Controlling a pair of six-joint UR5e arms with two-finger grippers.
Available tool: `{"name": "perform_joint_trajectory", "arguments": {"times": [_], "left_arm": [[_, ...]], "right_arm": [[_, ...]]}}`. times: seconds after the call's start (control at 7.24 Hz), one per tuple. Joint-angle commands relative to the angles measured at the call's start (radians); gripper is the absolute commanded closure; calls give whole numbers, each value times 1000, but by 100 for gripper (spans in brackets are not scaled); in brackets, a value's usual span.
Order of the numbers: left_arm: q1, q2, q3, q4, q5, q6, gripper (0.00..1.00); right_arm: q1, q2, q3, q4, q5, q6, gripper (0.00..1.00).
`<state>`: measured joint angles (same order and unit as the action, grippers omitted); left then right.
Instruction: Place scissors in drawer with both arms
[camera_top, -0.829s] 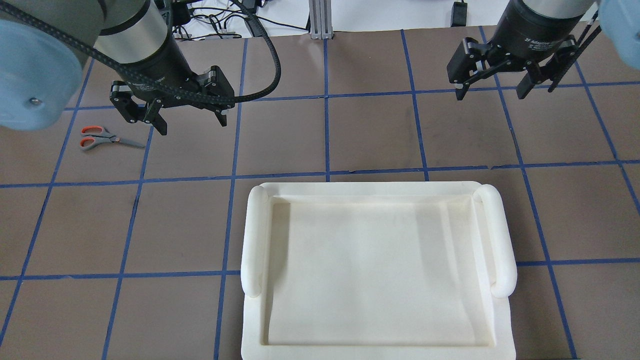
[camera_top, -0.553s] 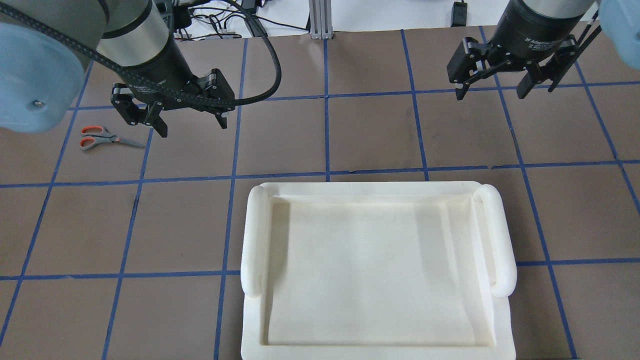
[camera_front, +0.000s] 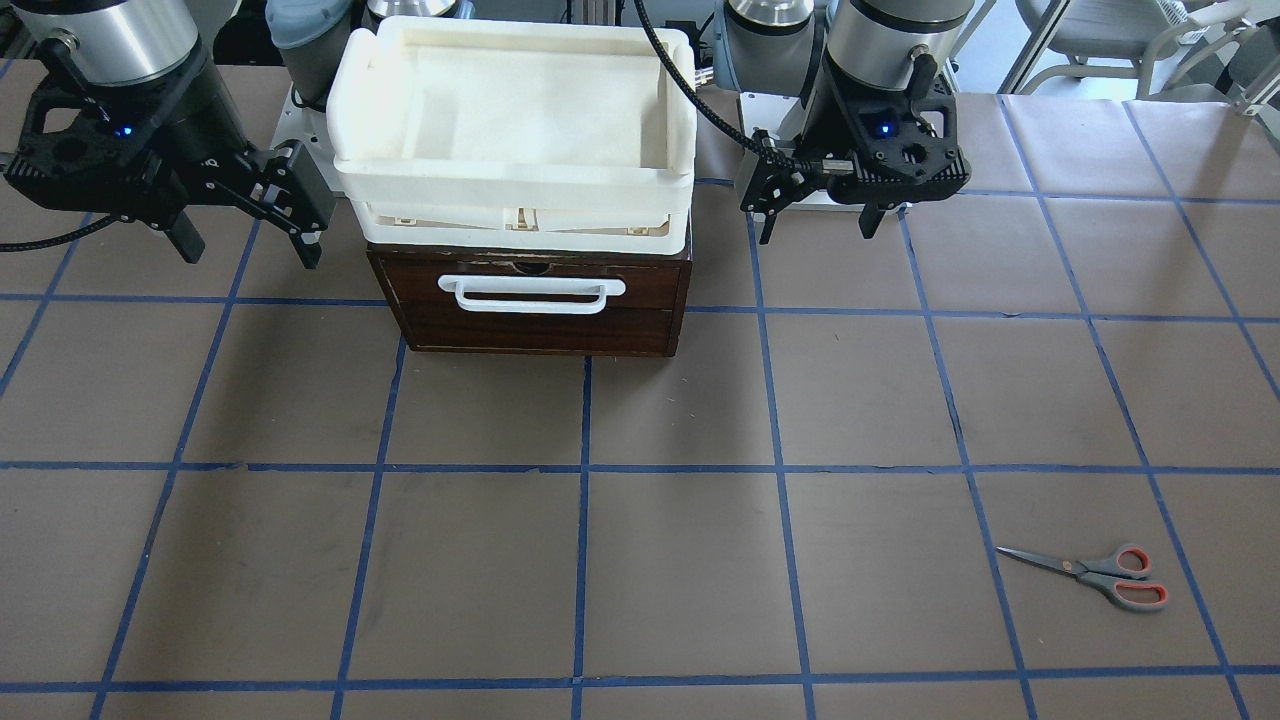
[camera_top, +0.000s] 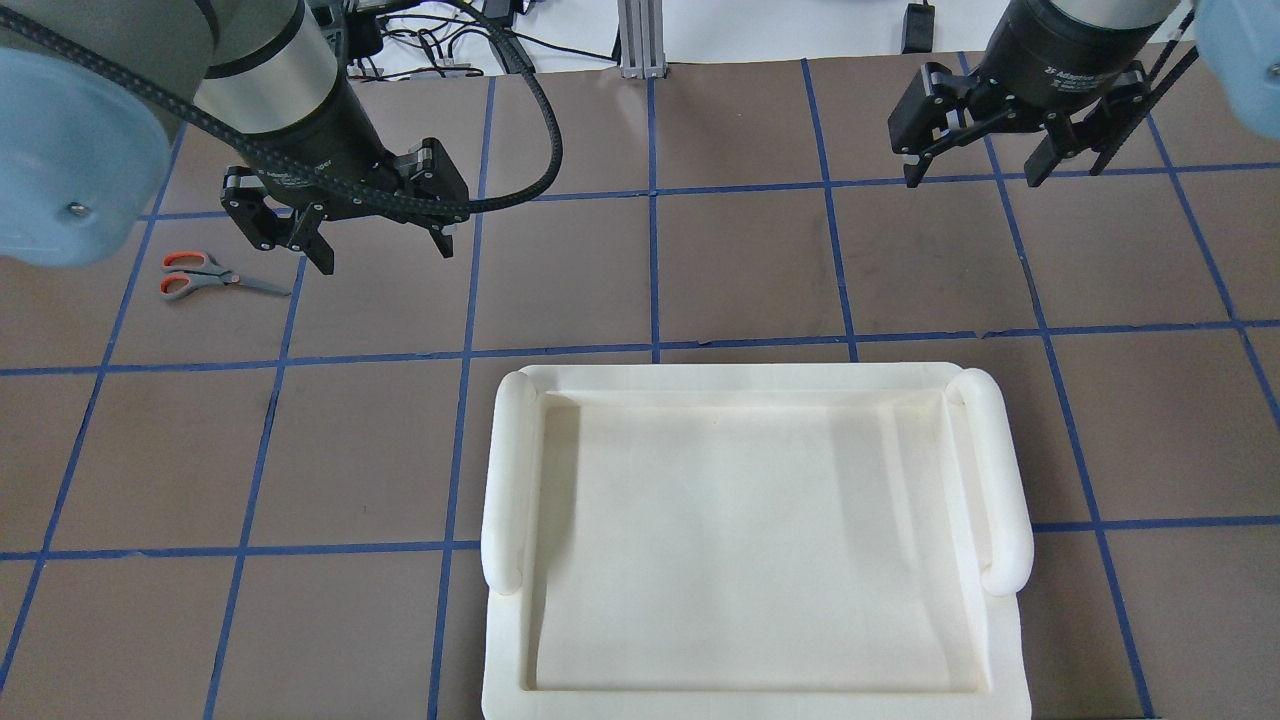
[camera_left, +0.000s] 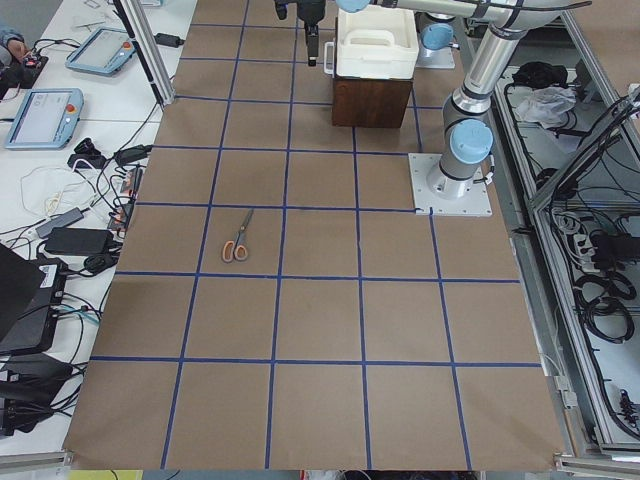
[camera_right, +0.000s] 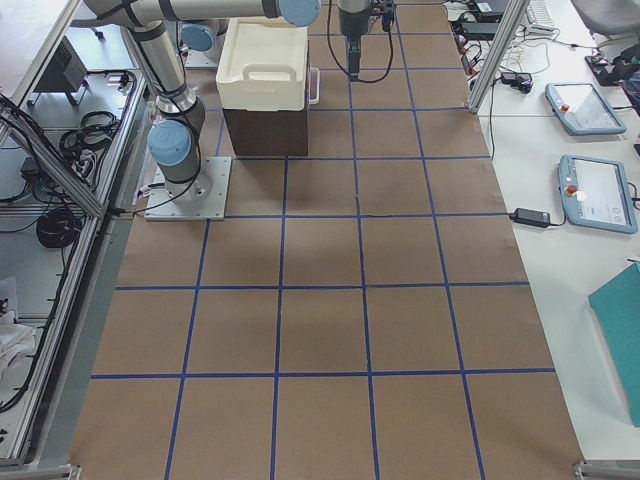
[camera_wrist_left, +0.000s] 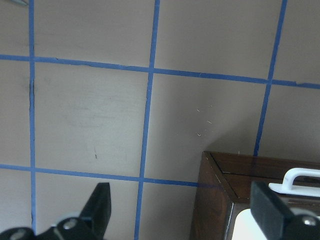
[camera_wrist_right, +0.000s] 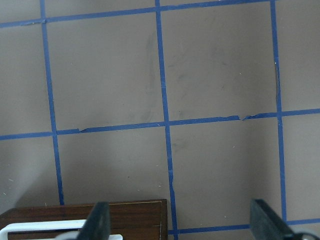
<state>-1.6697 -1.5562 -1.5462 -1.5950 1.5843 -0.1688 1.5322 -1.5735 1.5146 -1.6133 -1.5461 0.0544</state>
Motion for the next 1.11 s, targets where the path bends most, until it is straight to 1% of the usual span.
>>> {"name": "perform_joint_trajectory", "arguments": {"times": [0.0,0.14,0.28,0.41,0.55,0.69,0.83,0.97], "left_arm": [[57,-16,0,33,0,137,0],[132,-30,-2,33,2,284,0],[221,-59,-8,36,-1,487,0],[296,-102,-14,80,-1,650,0],[355,-164,-21,152,3,893,0],[399,-233,-17,271,75,1121,0],[418,-292,-14,350,112,1351,0],[464,-350,1,363,109,1564,0]], "right_arm": [[-1,15,4,-8,-17,302,0],[0,23,7,-8,-17,500,0],[5,24,9,-10,-12,622,0],[5,35,13,-7,-14,772,0],[9,41,22,-7,-8,958,0],[35,58,24,-4,-12,1090,0],[84,81,24,-8,-14,1243,0],[133,117,21,-14,-28,1348,0]]}}
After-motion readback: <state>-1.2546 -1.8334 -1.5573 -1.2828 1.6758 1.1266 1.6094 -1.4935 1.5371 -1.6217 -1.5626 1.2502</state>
